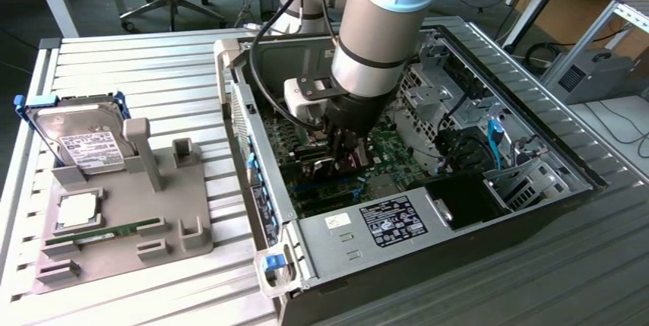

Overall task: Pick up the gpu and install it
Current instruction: 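Insert the gpu into the slot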

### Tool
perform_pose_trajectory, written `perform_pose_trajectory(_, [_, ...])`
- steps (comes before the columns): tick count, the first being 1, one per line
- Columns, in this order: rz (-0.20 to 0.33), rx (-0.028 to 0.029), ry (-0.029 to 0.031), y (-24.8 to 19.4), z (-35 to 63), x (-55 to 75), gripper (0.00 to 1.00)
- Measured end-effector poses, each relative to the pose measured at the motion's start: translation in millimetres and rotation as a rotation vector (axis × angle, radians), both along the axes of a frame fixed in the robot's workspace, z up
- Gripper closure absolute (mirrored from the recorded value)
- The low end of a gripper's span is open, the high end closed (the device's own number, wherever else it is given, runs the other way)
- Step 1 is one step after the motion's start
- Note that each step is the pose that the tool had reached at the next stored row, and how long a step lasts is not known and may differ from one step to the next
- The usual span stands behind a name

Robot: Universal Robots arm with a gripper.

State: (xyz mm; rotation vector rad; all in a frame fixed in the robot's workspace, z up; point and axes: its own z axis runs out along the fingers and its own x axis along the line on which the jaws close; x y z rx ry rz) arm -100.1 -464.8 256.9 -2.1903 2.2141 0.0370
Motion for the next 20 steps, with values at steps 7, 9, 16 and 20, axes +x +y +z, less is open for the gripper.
perform_pose_trajectory(7, [0.000, -0.0001, 0.0001, 0.0, -0.7, 0.0, 0.73])
perform_pose_trajectory(9, [0.000, -0.0001, 0.0001, 0.0, -0.7, 0.0, 0.73])
perform_pose_trajectory(16, [0.000, 0.0000, 0.0000, 1.4, -1.1, -0.2, 0.73])
perform_pose_trajectory(20, [0.000, 0.0000, 0.0000, 1.5, -1.3, -0.2, 0.73])
